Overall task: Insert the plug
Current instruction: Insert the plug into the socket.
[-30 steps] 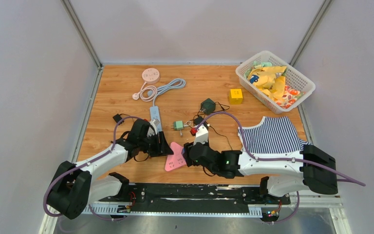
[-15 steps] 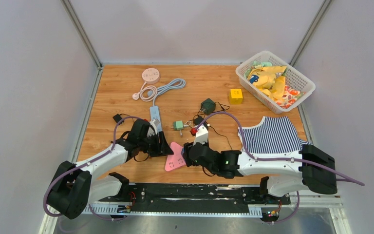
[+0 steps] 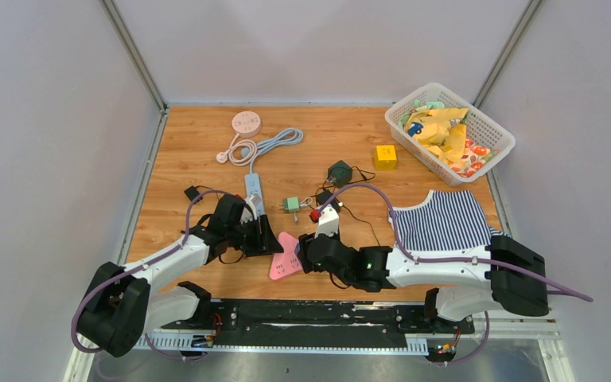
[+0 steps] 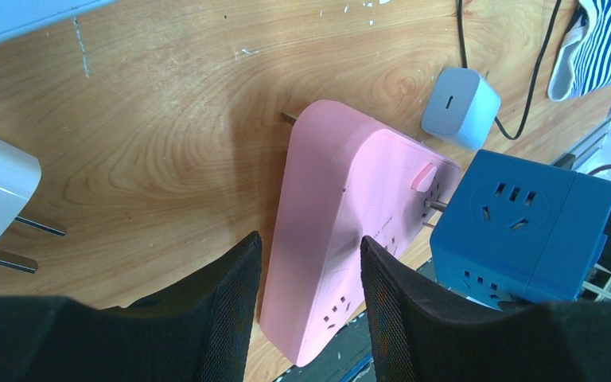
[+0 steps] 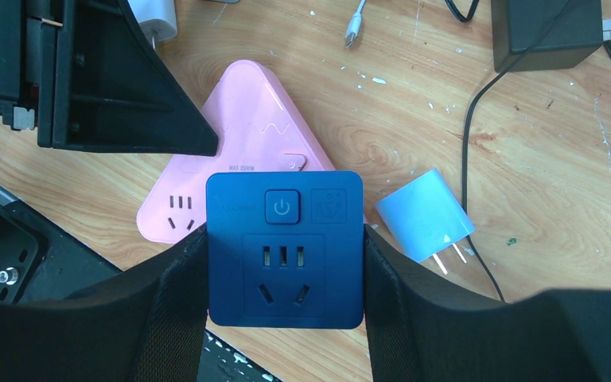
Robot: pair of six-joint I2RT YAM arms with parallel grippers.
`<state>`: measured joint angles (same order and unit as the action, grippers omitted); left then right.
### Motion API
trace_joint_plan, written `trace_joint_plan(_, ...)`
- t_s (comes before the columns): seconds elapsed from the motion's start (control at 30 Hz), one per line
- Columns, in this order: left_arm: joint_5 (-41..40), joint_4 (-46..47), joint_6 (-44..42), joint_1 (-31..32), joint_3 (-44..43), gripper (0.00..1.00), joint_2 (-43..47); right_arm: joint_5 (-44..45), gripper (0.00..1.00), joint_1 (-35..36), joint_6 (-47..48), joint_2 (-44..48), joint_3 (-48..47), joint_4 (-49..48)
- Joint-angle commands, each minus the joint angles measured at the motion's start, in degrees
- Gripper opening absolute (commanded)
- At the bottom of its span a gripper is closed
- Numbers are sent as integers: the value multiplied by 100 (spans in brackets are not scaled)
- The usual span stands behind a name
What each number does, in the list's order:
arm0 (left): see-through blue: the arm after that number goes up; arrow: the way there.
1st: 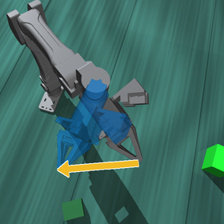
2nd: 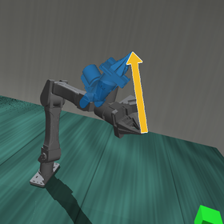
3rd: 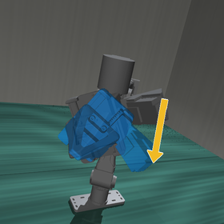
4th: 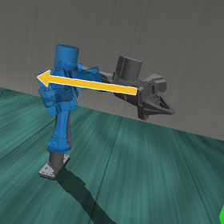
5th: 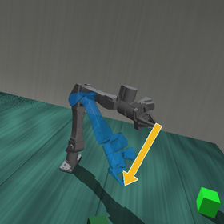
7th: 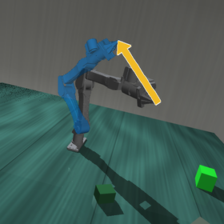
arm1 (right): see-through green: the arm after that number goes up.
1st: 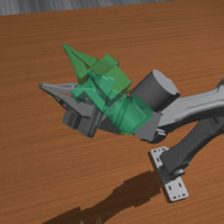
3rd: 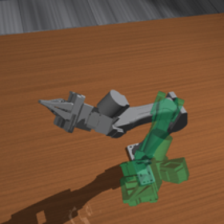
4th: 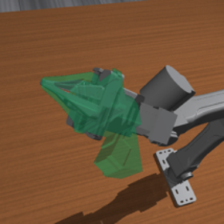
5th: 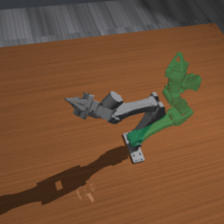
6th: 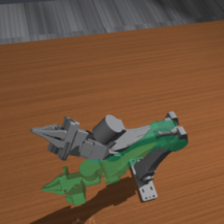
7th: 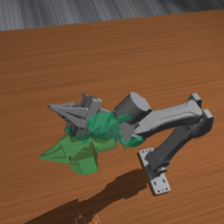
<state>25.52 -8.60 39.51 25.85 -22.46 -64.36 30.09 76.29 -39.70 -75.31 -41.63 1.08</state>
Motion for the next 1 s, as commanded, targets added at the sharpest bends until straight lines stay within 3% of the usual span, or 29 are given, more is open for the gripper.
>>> trace_joint_plan(0.0,76,104,-3,-5,75,51,-39,257,0,104,23,62,-47,144)
trace_joint_plan(0.97,76,78,-4,-9,66,51,-25,317,0,101,20,178,17,149)
